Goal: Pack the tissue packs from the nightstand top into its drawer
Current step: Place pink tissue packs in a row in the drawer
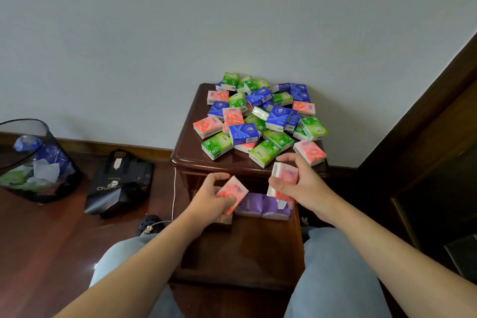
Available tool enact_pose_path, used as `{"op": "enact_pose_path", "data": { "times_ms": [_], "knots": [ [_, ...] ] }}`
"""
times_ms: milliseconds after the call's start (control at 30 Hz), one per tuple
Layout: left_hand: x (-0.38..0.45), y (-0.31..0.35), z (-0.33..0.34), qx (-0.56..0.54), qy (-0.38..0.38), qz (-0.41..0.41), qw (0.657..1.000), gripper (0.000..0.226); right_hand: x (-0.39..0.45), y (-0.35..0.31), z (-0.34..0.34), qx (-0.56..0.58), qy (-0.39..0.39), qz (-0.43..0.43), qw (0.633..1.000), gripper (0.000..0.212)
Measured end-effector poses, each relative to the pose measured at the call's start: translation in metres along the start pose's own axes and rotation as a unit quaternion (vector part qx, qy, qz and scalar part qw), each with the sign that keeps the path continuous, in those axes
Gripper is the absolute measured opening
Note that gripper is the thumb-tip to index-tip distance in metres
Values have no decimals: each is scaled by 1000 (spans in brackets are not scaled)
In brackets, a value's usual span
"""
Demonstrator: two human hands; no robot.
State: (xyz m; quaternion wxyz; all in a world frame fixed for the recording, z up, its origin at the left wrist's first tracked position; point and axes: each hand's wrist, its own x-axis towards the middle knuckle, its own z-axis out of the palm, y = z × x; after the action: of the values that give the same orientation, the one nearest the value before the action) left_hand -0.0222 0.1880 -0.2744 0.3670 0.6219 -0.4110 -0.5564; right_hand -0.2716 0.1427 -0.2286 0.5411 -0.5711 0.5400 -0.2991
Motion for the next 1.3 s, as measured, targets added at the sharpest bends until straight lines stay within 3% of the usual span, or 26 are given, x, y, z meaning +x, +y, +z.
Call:
{"op": "enact_pose_path", "data": {
  "times_ms": [133, 300, 400, 533, 667, 867, 967, 1167, 1300],
  "knots": [
    [-12, -25, -36, -52, 78, -43, 995, 58, -4, 33, 46, -26, -94, 66, 993, 32],
    [-19, -55, -68, -88, 126, -64, 986, 58, -7, 82, 106, -46, -135, 166, 976, 30],
    [-17, -71, -80, -103, 131, -65, 984, 63, -4, 100, 139, -54, -129, 199, 970, 46],
    [-11, -82, -97, -96, 135, -89, 982, 69, 5, 120, 170, -61, -149, 206, 965, 62],
    [-2, -92, -106, -119, 140, -119, 976, 59, 18, 142, 201, -114, -120, 178, 970, 49],
    [4, -102, -106, -138, 135, -115, 974, 61, 33, 183, 237, -182, -107, 159, 965, 28],
    [7, -103, -108, -153, 134, -113, 973, 50, 38, 194, 249, -192, -93, 187, 959, 29],
    [9, -100, -112, -154, 141, -132, 969, 30, 51, 198, 260, -294, -113, 159, 936, 29],
    [7, -98, -109, -141, 127, -144, 971, 18, 53, 192, 256, -269, -150, 178, 935, 30]
  ]
}}
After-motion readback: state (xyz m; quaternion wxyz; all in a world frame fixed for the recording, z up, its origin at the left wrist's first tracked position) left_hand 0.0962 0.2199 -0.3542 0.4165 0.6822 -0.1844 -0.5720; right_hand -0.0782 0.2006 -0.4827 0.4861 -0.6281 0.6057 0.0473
